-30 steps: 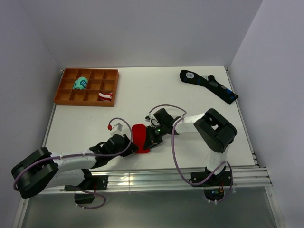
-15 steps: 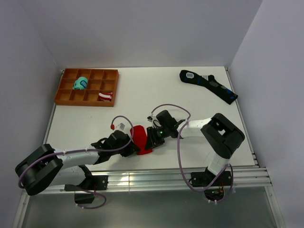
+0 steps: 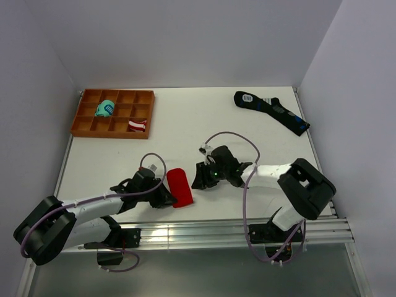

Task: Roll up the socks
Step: Roll the sock at the center of the board.

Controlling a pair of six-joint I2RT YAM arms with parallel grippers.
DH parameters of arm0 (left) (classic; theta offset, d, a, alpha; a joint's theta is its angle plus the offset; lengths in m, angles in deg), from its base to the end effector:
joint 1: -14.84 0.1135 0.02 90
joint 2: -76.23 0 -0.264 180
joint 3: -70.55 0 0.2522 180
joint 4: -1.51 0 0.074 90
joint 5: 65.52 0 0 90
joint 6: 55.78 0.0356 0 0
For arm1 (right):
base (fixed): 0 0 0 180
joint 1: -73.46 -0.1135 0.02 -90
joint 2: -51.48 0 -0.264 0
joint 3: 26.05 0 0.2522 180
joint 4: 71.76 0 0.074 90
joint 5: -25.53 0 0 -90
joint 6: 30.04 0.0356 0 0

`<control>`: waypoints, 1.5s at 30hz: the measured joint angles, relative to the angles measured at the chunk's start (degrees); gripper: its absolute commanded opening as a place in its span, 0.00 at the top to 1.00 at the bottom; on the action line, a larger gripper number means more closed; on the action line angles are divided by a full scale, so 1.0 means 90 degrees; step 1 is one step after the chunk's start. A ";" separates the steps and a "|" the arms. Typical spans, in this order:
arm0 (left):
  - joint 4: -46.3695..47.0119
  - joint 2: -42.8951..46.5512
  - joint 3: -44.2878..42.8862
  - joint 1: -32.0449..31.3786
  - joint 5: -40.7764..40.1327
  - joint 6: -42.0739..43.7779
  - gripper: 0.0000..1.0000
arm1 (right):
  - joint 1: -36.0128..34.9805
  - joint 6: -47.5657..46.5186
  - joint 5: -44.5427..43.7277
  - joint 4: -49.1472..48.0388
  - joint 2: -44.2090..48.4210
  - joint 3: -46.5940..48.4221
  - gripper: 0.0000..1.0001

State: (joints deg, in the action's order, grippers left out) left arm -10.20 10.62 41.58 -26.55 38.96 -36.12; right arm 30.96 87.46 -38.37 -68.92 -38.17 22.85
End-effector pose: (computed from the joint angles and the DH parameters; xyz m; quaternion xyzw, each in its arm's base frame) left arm 0.1332 -0.1293 0.1224 -0.1884 0.9090 -0.3580 0.1004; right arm 0.2004 0.2049 0.1398 -0.2051 0.8761 0.3902 0.1954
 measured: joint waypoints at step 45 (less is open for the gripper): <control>-0.2018 -0.1333 -0.1090 0.1744 0.2006 0.1474 1.00 | -0.2783 -0.0901 -0.2438 -0.3388 0.0432 -0.1375 0.54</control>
State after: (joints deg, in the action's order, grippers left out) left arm -28.37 -1.38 31.77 -10.86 57.01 -22.86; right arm 5.91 79.35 -60.31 -99.41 -34.28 10.48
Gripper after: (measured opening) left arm 0.219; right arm 0.458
